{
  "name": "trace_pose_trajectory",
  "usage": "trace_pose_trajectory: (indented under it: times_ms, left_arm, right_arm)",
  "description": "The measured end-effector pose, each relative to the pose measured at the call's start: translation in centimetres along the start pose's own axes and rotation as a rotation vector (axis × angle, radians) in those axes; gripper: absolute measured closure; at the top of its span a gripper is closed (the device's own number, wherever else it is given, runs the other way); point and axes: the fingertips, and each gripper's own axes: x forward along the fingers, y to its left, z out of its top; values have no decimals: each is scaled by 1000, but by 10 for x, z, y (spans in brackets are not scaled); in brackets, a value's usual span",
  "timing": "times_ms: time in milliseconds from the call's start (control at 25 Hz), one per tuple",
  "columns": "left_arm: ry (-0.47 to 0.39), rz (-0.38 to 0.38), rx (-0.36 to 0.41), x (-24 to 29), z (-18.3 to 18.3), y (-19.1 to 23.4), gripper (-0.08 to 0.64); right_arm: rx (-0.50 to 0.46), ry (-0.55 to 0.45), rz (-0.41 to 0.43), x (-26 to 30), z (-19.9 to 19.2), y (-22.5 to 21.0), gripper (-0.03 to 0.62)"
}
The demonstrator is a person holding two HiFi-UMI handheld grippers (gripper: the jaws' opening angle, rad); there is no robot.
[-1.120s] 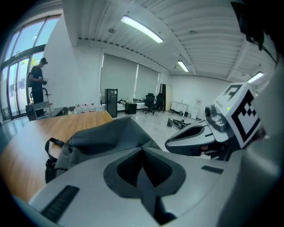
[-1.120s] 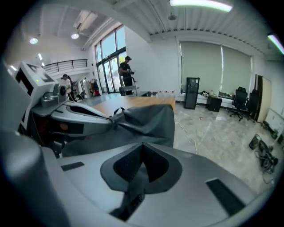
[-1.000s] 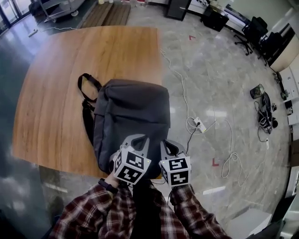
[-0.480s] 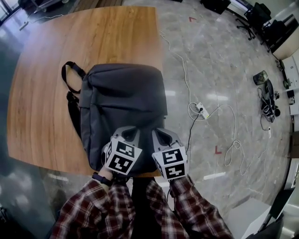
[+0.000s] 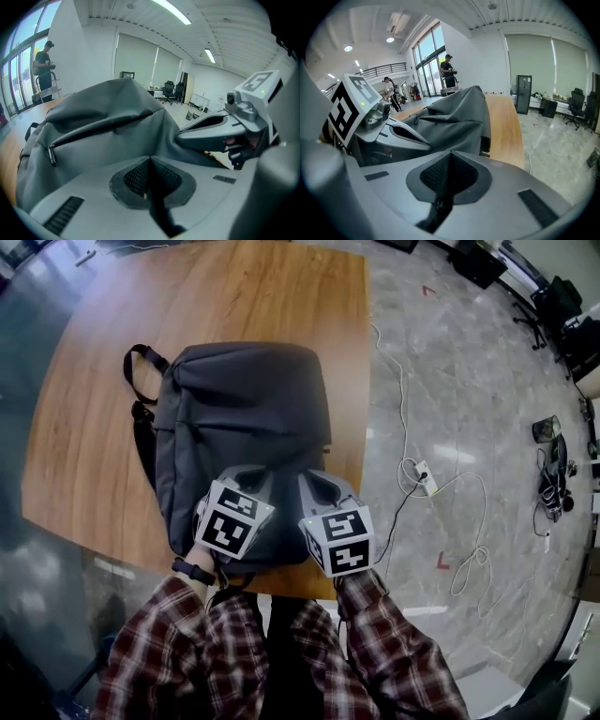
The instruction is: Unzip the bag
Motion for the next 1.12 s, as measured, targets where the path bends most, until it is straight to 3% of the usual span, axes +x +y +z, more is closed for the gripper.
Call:
trace_pose_trajectory:
  times_ms: [200, 360, 480, 680, 840, 1040, 1120]
  left_arm:
    - [-14, -8, -18, -4, -2, 15, 551]
    - [-23, -26, -23, -5, -5, 15, 551]
    - [-33, -39, -33, -7, -4, 16, 551]
    - [-39, -47, -40, -10, -4, 14, 551]
    - [-36, -50, -41, -11, -4, 12, 551]
    - [-25, -46, -29, -5, -4, 13, 551]
    - [-23, -46, -28, -3, -3, 14, 551]
  right_arm:
    - [45, -38, 140, 0, 10, 6, 581]
    - [-28, -23, 108, -13, 14, -33, 581]
    - [-220, 105, 115, 1, 4, -53, 579]
    - [-575, 266, 199, 28, -7, -55, 538]
    - [-741, 342, 314, 34, -12, -45, 525]
    - [-1027, 373, 379, 43, -13, -40, 525]
    - [-1064, 404, 417, 48, -15, -40, 526]
